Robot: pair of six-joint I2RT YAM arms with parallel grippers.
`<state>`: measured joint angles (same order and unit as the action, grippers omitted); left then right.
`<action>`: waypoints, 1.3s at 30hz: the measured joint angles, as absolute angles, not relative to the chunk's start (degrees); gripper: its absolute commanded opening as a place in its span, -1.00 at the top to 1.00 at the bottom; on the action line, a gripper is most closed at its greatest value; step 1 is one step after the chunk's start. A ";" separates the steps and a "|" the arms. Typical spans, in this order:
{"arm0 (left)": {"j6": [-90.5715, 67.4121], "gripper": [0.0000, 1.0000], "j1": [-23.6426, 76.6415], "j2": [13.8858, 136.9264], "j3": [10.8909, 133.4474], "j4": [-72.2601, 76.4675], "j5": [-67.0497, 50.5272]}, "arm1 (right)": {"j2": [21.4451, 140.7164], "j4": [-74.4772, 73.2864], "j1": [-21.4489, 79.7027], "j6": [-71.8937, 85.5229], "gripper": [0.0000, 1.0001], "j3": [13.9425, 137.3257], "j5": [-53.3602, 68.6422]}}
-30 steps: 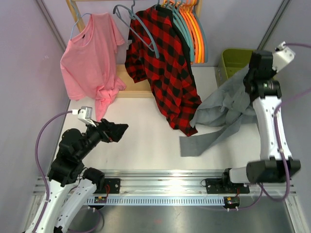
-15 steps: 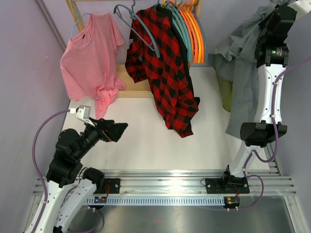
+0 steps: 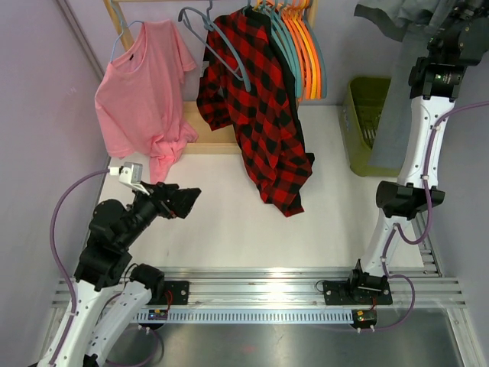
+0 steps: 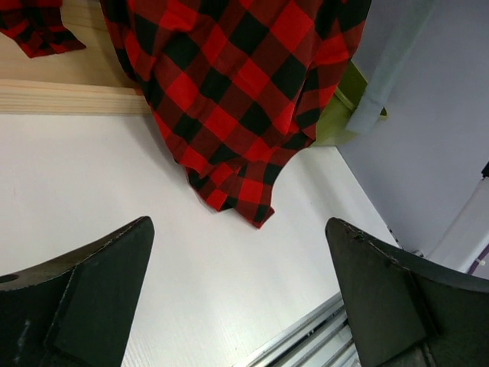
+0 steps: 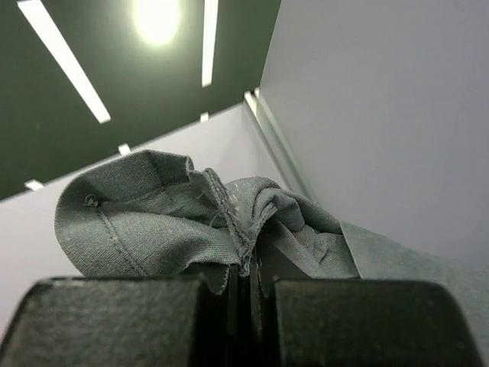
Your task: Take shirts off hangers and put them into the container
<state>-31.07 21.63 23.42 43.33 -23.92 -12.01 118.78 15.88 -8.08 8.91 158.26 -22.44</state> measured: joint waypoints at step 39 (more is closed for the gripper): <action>-40.05 -0.98 21.63 18.76 36.34 -14.50 -11.84 | 131.87 -26.06 -15.35 26.74 0.99 127.87 -21.69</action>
<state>-40.05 21.63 18.76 36.34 -14.50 -11.84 131.87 -26.06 -15.35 26.74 127.87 -21.69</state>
